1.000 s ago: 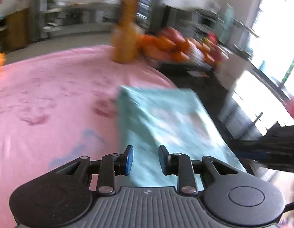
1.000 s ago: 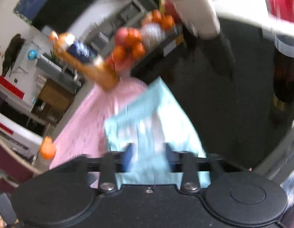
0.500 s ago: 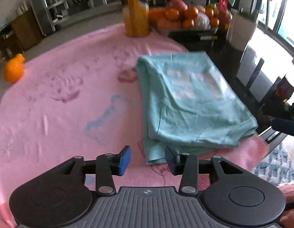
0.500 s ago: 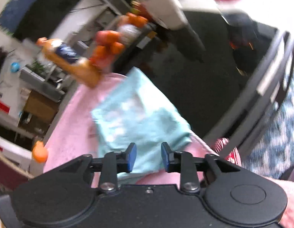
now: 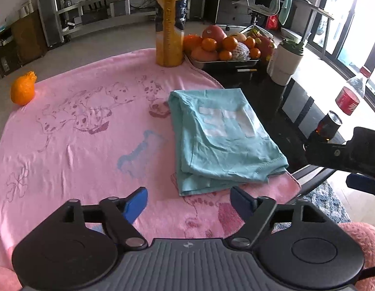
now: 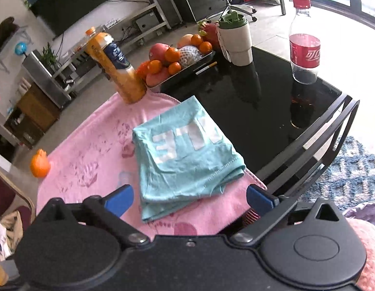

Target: Fold clothes

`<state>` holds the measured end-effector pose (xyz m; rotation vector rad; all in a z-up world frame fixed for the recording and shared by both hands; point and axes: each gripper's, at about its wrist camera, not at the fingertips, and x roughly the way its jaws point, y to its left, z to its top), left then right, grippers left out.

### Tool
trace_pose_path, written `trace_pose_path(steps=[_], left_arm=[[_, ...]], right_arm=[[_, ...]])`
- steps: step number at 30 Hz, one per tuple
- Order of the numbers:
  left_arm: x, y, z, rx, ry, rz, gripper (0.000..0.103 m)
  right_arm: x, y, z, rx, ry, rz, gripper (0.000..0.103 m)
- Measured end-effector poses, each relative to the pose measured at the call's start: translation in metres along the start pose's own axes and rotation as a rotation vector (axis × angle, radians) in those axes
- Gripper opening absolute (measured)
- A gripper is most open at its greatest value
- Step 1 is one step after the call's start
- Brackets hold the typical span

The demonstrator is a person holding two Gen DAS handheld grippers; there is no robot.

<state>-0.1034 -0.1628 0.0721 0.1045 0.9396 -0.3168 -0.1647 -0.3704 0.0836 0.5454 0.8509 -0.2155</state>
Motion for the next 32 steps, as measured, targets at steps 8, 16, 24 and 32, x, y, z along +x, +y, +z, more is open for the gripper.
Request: trace_pose_path(steps=[8,16,24,32], left_arm=[[-0.019,-0.004,-0.003,0.003,-0.029,-0.023,0.090],[-0.017,-0.001,-0.005,-0.013,-0.007,-0.014,0.090],[-0.011,0.000,-0.007,-0.016,0.019,-0.015,0.090],[-0.009,0.000,-0.008,-0.014,0.016,-0.007,0.090]], right_arm=[[-0.024,0.017,-0.009,-0.161,-0.023,-0.112,0.103],[-0.021,0.016,-0.014,-0.198,0.008,-0.135,0.103],[-0.014,0.014,-0.019,-0.224,0.052,-0.142,0.103],[-0.012,0.014,-0.022,-0.228,0.058,-0.139,0.103]])
